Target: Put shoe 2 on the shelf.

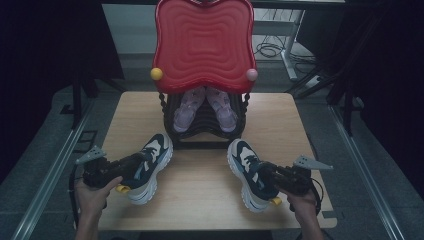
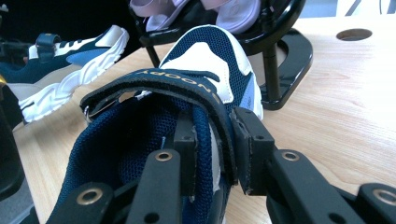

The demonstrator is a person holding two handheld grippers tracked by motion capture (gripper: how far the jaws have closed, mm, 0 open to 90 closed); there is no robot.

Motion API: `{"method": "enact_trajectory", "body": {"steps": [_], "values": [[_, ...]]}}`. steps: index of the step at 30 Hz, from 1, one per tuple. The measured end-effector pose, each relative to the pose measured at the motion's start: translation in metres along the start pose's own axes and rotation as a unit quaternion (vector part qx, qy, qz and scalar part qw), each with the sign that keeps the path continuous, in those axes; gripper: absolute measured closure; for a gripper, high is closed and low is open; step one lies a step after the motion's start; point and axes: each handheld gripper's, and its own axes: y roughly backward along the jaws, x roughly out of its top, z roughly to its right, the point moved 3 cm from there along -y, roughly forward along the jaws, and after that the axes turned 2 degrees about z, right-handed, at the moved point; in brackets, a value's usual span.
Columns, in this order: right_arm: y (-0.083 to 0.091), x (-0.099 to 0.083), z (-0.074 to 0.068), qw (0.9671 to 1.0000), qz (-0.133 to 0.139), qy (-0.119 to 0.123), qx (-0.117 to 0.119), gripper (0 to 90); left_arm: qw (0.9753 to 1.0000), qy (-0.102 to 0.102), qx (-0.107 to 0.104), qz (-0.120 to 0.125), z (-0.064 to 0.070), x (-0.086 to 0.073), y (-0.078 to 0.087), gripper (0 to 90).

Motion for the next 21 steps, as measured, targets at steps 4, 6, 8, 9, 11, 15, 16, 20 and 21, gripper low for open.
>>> {"method": "enact_trajectory", "body": {"steps": [4, 6, 8, 9, 11, 15, 16, 20, 21], "values": [[0.004, 0.001, 0.004, 0.9998, 0.014, -0.010, -0.003, 72.8, 0.9999, 0.008, -0.005, 0.011, -0.002, 0.000, 0.002, 73.4], [0.006, 0.001, 0.005, 0.9997, 0.020, -0.015, -0.006, 72.8, 0.9998, 0.011, -0.006, 0.017, -0.003, 0.001, 0.004, 73.4], [0.007, 0.001, 0.007, 0.9994, 0.026, -0.021, -0.009, 72.8, 0.9996, 0.012, -0.005, 0.023, -0.004, 0.001, 0.005, 73.4], [0.008, 0.002, 0.008, 0.9993, 0.028, -0.022, -0.011, 72.8, 0.9995, 0.015, -0.005, 0.026, -0.004, 0.001, 0.006, 73.4], [0.009, 0.002, 0.009, 0.9990, 0.032, -0.027, -0.013, 72.8, 0.9993, 0.018, -0.006, 0.032, -0.005, 0.002, 0.008, 73.3], [0.011, 0.002, 0.011, 0.9986, 0.039, -0.030, -0.021, 72.8, 0.9988, 0.025, -0.007, 0.042, -0.006, 0.002, 0.010, 73.3], [0.012, 0.003, 0.011, 0.9985, 0.040, -0.031, -0.022, 72.8, 0.9987, 0.025, -0.008, 0.044, -0.006, 0.003, 0.010, 73.3], [0.015, 0.004, 0.013, 0.9977, 0.052, -0.032, -0.028, 72.8, 0.9983, 0.030, -0.007, 0.050, -0.008, 0.003, 0.012, 73.3], [0.015, 0.004, 0.013, 0.9976, 0.052, -0.035, -0.029, 72.8, 0.9982, 0.030, -0.007, 0.052, -0.008, 0.003, 0.013, 73.3]]}}
